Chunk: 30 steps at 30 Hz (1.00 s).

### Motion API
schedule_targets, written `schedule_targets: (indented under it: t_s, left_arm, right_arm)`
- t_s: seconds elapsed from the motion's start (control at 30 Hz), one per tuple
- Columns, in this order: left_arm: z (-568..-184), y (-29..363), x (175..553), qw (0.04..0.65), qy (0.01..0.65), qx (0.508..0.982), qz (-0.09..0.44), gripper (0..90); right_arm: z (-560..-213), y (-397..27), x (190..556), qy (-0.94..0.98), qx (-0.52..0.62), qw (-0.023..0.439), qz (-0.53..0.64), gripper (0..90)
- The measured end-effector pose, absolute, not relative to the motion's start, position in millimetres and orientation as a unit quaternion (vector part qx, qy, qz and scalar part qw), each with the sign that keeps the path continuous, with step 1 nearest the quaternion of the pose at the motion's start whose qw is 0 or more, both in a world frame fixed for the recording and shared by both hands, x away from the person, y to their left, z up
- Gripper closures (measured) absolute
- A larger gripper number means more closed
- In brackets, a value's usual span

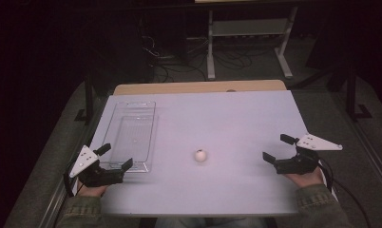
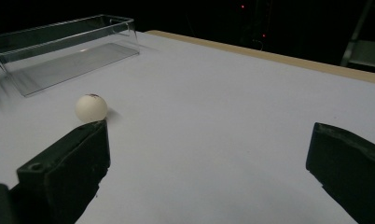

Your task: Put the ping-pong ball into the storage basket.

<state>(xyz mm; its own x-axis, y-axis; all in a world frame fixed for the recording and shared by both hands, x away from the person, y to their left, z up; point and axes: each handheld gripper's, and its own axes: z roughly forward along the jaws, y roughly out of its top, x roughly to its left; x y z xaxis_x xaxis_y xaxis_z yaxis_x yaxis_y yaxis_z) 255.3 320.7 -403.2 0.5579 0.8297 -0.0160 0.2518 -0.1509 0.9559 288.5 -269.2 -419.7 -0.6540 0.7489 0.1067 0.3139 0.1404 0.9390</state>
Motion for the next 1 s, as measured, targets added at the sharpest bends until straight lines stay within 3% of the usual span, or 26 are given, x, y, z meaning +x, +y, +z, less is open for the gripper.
schedule_targets:
  t_s: [0.73, 1.0]
  left_arm:
    - [-392, 313, 255, 0.513, 0.398, 0.708, 0.28, 0.0]
    - [-394, 307, 261, 0.493, 0.394, 0.727, 0.27, 0.0]
  right_arm:
    - [-419, -268, 287, 0.728, 0.365, 0.208, 0.542, 0.0]
    - [-419, -267, 286, 0.728, 0.364, 0.208, 0.542, 0.0]
